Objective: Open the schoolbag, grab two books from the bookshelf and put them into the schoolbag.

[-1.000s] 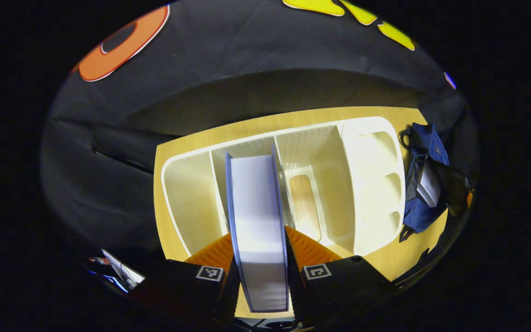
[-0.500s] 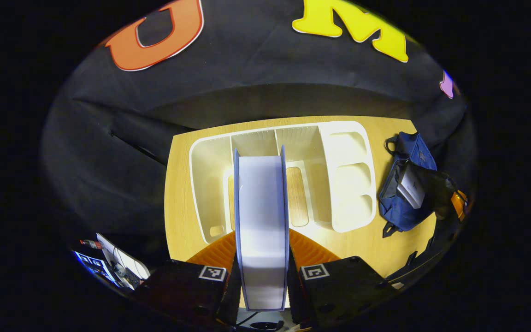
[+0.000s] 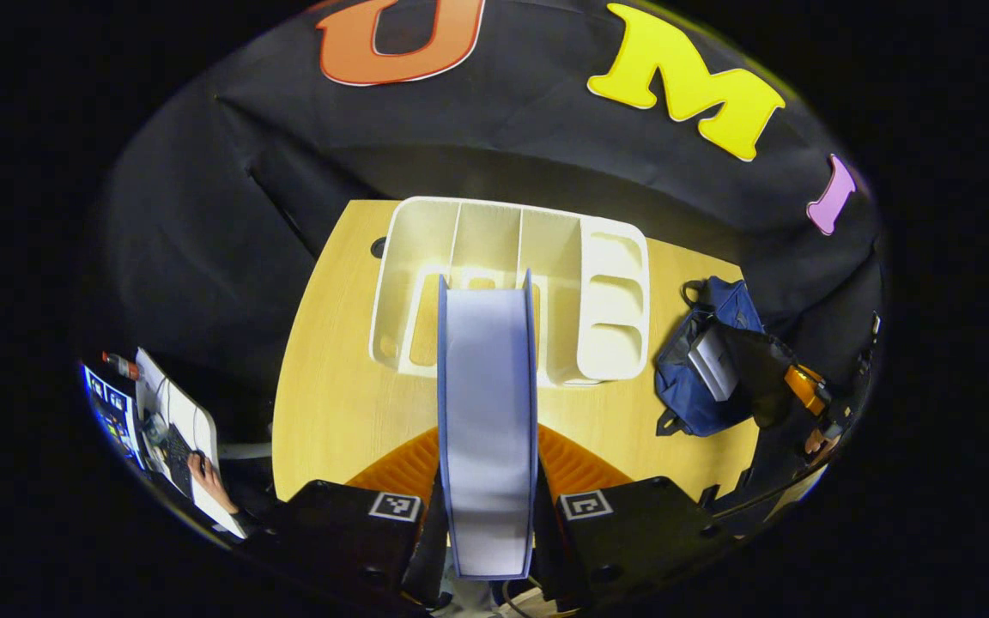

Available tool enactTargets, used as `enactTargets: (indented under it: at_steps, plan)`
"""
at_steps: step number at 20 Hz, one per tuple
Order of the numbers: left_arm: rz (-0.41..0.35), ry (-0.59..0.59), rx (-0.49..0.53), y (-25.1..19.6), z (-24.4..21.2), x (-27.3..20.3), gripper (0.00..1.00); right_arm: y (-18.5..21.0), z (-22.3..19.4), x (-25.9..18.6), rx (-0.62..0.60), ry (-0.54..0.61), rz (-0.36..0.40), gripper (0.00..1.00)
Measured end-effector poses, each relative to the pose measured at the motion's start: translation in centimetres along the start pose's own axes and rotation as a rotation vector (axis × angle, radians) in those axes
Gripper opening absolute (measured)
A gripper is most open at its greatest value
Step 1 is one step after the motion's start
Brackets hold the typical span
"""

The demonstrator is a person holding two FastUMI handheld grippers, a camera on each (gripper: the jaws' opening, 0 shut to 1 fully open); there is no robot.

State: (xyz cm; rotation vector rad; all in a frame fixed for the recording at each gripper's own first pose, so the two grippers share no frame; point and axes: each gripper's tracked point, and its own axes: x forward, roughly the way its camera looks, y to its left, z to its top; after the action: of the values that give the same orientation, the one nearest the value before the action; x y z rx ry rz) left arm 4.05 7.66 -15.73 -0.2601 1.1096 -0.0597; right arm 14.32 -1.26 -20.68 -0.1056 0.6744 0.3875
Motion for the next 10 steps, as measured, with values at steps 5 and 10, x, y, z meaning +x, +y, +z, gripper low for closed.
enactTargets:
  at_steps: [5, 10]
  plan:
    - [-0.086, 0.011, -0.152, -1.0, -5.2, -0.7, 0.43, 1.0, -0.9, 1.1, -0.027, 0.033, 0.033, 0.01]
    - [-0.228, 0.017, -0.249, -4.5, -9.2, -1.4, 0.43, 1.7, -0.7, 1.2, -0.05, 0.04, 0.033, 0.01]
